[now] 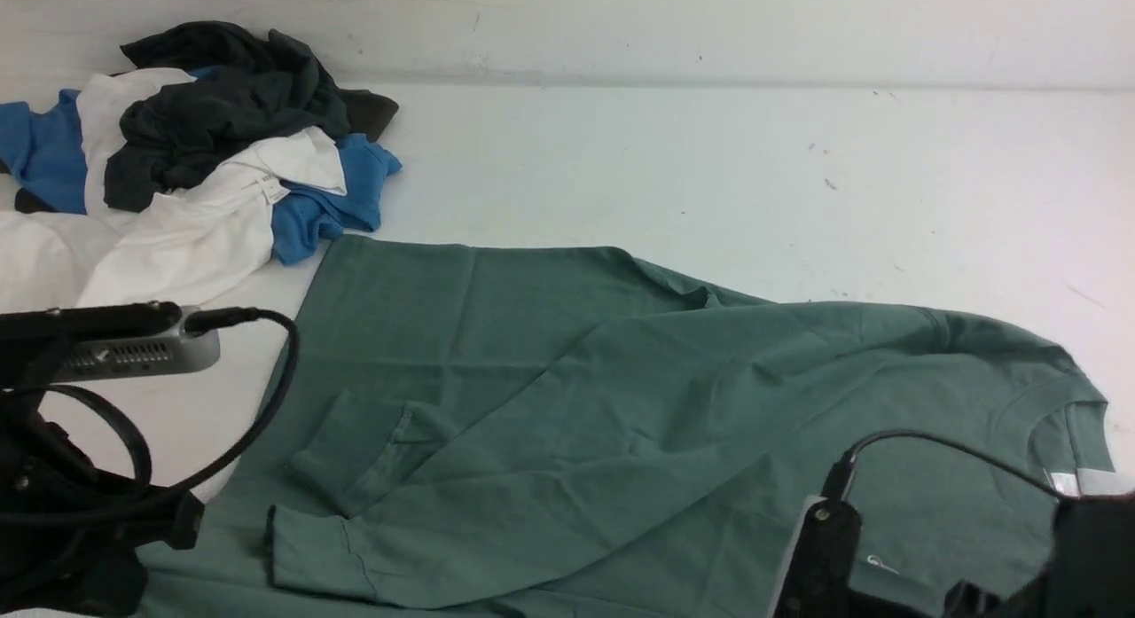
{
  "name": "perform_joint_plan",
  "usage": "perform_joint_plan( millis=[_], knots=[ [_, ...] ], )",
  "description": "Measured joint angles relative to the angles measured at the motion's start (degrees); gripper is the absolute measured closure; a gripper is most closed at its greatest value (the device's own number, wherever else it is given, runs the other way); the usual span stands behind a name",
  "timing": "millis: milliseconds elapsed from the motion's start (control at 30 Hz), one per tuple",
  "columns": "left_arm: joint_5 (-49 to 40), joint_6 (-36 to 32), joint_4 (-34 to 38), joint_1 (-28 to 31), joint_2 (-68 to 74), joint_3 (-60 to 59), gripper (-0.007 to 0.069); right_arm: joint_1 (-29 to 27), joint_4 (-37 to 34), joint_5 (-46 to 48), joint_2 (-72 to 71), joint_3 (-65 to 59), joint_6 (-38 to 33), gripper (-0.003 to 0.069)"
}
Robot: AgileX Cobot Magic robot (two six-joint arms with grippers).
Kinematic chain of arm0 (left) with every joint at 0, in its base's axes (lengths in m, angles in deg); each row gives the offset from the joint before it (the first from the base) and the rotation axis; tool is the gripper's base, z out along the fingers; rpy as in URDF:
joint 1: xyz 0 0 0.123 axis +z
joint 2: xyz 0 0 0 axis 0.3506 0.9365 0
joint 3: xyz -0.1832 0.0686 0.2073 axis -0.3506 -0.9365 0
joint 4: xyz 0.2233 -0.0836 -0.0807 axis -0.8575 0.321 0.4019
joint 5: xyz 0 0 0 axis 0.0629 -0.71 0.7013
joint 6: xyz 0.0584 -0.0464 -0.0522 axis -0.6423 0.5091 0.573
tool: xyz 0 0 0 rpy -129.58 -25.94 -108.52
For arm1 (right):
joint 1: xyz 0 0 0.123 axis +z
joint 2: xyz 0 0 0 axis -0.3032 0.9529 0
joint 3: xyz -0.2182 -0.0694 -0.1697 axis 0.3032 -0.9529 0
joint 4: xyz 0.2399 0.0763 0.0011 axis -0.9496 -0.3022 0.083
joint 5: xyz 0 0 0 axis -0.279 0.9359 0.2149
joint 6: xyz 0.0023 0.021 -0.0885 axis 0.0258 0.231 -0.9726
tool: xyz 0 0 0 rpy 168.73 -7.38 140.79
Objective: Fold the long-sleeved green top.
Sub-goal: Use both arms simultaneously to clamp the lower edge of the clothing fabric, then use both arms to drag the lower edge of the fabric forward and fold it over the upper edge
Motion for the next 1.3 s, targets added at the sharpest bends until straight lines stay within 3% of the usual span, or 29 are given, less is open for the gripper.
perform_joint_plan(
  millis=[167,267,533,767,1033,1300],
  knots=[
    [-1.0,4.3,-1.7,0.0,-0.1,7.8,0.0608,-5.3,6.8,3.1,-5.6,4.4,1.3,0.0648],
    [-1.0,5.9,-2.0,0.0,2.9,14.5,0.0608,-10.3,9.0,3.9,-5.7,9.2,-1.7,0.0649],
    [-1.2,6.9,-3.6,0.0,19.7,32.8,0.0608,-26.3,6.4,0.1,3.5,24.8,-11.2,0.0649],
    [-1.5,7.0,-4.4,0.0,39.1,53.8,0.0608,-34.7,2.1,-1.0,19.2,40.0,-19.9,0.0649],
    [-1.7,9.2,-3.3,3.2,61.4,79.8,0.0608,-38.6,1.6,-6.1,37.5,57.3,-21.8,0.0649],
    [-1.9,9.9,-4.4,4.2,75.6,91.7,0.0608,-38.7,1.6,-12.6,52.1,66.1,-21.0,0.0641]
  ],
)
